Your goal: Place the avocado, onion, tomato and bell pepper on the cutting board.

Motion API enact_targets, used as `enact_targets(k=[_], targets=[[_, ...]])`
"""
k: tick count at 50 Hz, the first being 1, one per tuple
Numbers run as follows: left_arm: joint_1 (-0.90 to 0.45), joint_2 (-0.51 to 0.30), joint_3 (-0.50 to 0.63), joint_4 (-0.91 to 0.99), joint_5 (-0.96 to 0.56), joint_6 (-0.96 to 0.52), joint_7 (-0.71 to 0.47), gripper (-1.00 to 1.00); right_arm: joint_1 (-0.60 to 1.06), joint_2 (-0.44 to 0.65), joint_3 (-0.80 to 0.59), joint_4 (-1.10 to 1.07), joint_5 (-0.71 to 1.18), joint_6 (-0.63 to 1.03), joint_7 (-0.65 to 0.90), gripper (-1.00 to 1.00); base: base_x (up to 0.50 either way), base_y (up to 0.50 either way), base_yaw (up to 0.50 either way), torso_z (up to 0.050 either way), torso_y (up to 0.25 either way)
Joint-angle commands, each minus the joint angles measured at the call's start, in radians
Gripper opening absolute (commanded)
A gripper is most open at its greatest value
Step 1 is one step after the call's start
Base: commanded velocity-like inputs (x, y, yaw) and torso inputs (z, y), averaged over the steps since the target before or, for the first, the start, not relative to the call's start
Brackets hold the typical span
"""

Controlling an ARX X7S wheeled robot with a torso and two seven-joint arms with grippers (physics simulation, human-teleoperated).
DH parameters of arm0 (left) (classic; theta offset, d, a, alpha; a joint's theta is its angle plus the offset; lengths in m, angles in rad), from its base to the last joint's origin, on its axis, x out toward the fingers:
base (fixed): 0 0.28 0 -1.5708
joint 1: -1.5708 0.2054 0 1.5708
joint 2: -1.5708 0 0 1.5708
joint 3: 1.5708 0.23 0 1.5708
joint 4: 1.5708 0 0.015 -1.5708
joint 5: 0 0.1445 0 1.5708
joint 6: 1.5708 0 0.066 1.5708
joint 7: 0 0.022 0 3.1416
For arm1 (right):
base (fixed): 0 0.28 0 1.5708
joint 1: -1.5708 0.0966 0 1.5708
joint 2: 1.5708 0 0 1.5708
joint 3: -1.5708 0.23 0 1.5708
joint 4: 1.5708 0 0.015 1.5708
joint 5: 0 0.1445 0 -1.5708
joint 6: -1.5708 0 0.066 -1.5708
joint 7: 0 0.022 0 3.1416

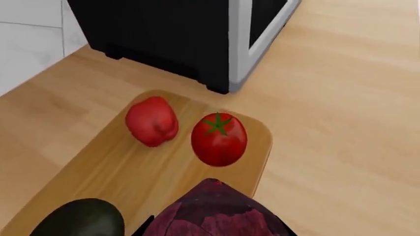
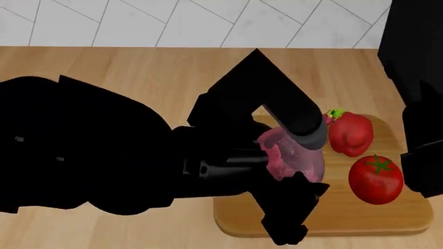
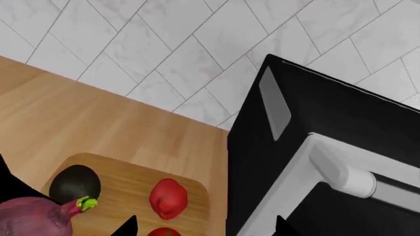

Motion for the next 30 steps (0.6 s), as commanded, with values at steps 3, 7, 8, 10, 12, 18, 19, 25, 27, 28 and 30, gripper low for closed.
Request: enact_targets(k=[3, 7, 8, 10, 12, 18, 19, 25, 27, 28, 30], targets=[[0.051, 0.103, -0.011, -0.15, 0.071, 0.095, 0.047, -1.0, -0.014, -0.016, 0.028, -0.021, -0.004, 0.0, -0.02, 1.0, 0.0, 0.0, 0.0, 0.0, 0.0], [0.071, 0.118, -0.01, -0.189, 0.085, 0.122, 0.052, -1.0, -0.012, -0.023, 0.03, -0.016, -0.001, 0.004, -0.018, 1.0, 0.0, 0.0, 0.0, 0.0, 0.0], [0.075, 0.121, -0.011, -0.2, 0.086, 0.127, 0.058, -1.0, -0.01, -0.023, 0.031, -0.014, 0.0, 0.005, -0.017, 1.0, 0.0, 0.0, 0.0, 0.0, 0.0], [0.081, 0.127, -0.013, -0.216, 0.089, 0.137, 0.065, -1.0, -0.012, -0.024, 0.031, -0.014, -0.001, 0.005, -0.017, 1.0, 0.0, 0.0, 0.0, 0.0, 0.0], [0.091, 0.14, -0.008, -0.243, 0.101, 0.151, 0.075, -1.0, -0.02, -0.024, 0.032, -0.018, -0.005, -0.002, -0.02, 1.0, 0.0, 0.0, 0.0, 0.0, 0.0], [0.116, 0.165, 0.001, -0.282, 0.104, 0.167, 0.084, -1.0, -0.032, -0.017, 0.035, -0.025, -0.014, -0.012, -0.026, 1.0, 0.0, 0.0, 0.0, 0.0, 0.002], [0.118, 0.169, -0.001, -0.284, 0.097, 0.167, 0.083, -1.0, -0.033, -0.018, 0.036, -0.025, -0.013, -0.013, -0.026, 1.0, 0.0, 0.0, 0.0, 0.0, 0.0], [0.133, 0.181, 0.052, -0.28, 0.069, 0.2, 0.075, -1.0, -0.042, -0.007, 0.039, -0.035, -0.015, -0.021, -0.027, 1.0, 0.0, 0.0, 0.0, 0.0, 0.0], [0.122, 0.181, 0.085, -0.277, 0.043, 0.225, 0.07, -1.0, -0.045, -0.004, 0.041, -0.038, -0.016, -0.024, -0.03, 1.0, 0.0, 0.0, 0.0, 0.0, 0.0], [0.117, 0.181, 0.098, -0.277, 0.033, 0.236, 0.069, -1.0, -0.046, -0.003, 0.042, -0.039, -0.016, -0.025, -0.031, 1.0, 0.0, 0.0, 0.0, 0.0, 0.0], [0.116, 0.181, 0.129, -0.283, 0.016, 0.258, 0.068, -1.0, -0.043, -0.001, 0.045, -0.04, -0.011, -0.022, -0.03, 1.0, 0.0, 0.0, 0.0, 0.0, 0.0]])
